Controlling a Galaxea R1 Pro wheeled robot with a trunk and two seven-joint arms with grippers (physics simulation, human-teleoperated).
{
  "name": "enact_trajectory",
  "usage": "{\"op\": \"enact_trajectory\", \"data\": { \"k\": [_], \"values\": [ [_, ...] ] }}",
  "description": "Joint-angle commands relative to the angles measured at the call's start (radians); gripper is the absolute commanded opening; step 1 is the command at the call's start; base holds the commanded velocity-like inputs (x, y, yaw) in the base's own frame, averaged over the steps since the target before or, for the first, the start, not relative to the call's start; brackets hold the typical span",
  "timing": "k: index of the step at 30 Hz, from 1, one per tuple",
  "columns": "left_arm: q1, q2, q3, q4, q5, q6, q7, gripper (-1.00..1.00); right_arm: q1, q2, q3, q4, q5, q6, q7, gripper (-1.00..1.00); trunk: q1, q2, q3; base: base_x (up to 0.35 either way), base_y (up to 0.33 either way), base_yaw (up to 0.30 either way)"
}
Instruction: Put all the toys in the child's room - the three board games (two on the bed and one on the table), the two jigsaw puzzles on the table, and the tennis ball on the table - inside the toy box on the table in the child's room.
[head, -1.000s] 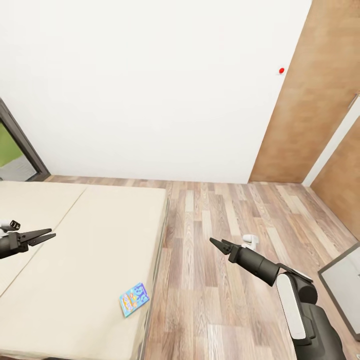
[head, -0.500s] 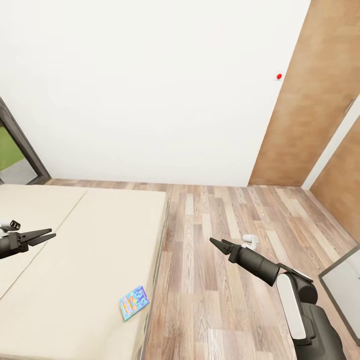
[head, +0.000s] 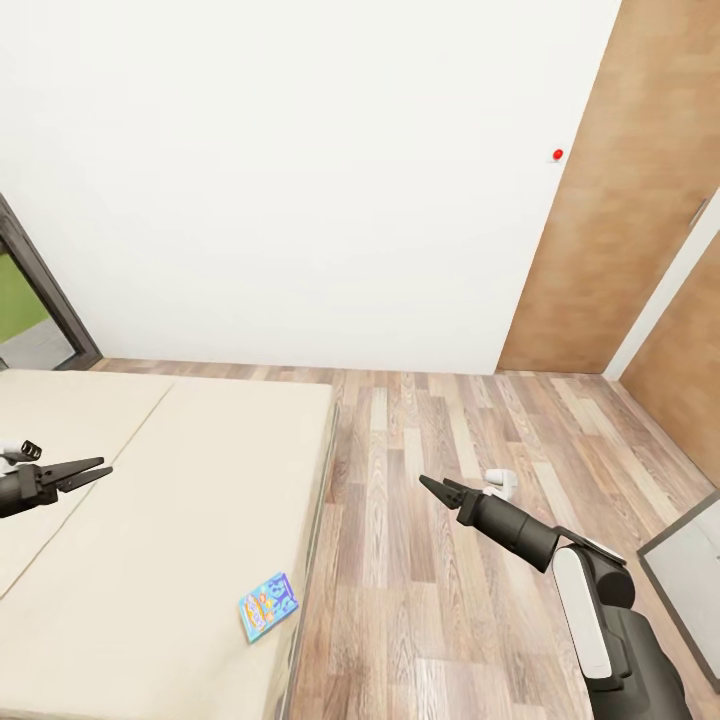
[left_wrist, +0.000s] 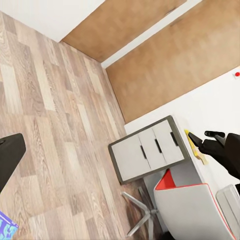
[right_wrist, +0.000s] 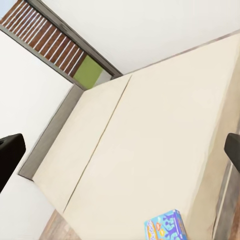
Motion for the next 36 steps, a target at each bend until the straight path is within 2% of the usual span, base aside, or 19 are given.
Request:
{"op": "enact_trajectory", "data": {
  "k": [1,36],
  "values": [
    [-0.001,0.0,-0.001,0.0,0.001,0.011,-0.004,1.0,-0.001,0.001,-0.002,0.0,-0.002,0.006,0.004,1.0,0.001,-0.002,-0.002,0.0,0.0,0.0],
    [-0.001,-0.005,-0.001,0.0,-0.001,0.011,-0.004,1.0,-0.001,0.001,-0.001,-0.001,0.002,0.006,0.002,1.0,0.001,-0.002,-0.002,0.0,0.0,0.001]
  ]
}}
